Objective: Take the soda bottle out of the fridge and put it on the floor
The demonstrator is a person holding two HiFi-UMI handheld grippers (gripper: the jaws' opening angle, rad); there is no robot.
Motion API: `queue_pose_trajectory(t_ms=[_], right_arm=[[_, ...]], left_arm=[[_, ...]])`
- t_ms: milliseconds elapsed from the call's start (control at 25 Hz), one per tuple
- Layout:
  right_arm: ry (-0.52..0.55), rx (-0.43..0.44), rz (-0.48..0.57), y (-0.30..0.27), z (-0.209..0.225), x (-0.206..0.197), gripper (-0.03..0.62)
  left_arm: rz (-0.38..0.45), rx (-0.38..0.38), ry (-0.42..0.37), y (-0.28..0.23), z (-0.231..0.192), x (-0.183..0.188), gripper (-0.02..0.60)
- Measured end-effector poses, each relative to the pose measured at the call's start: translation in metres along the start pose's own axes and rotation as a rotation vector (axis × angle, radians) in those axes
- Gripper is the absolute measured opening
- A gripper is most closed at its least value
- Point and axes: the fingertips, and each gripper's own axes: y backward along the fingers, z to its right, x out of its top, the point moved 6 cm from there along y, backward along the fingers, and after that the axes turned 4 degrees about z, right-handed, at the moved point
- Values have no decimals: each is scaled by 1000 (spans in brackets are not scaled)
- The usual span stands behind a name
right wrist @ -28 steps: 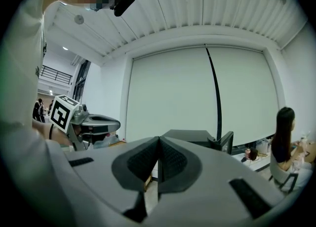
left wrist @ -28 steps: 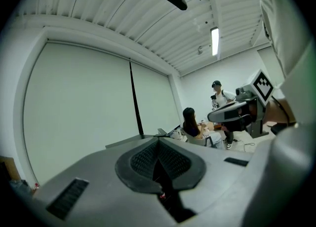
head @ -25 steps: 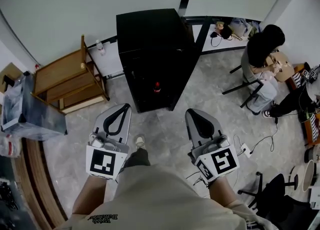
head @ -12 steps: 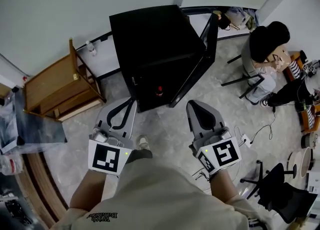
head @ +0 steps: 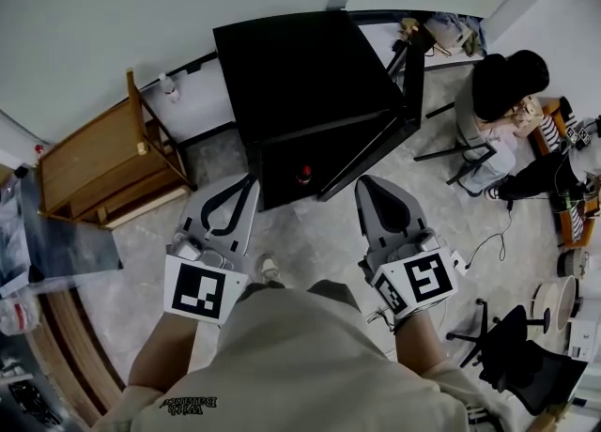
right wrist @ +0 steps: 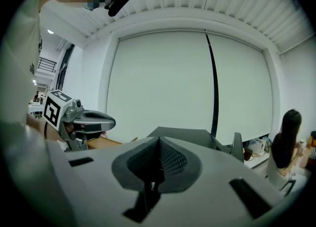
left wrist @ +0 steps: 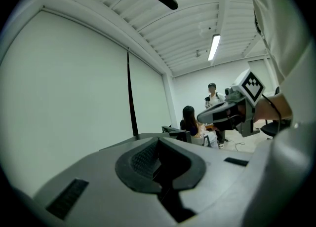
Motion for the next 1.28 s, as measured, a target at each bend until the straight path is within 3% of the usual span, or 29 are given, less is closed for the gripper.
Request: queue_pose_trajectory(t_ms=[440, 720, 960, 1280], right_arm=[[-24, 10, -10, -12, 26, -12, -5], [-39, 41, -23, -12, 54, -18, -5], [-56, 51, -46, -14, 77, -32, -5], [-94, 47, -84, -22, 101, -57, -5]], left_arm=[[-28, -7, -18, -24, 5, -4, 6], [-75, 28, 73, -49, 17, -6, 6], [-125, 21, -1, -76, 34, -16, 8], [-183, -55, 1, -121, 56, -41, 10]])
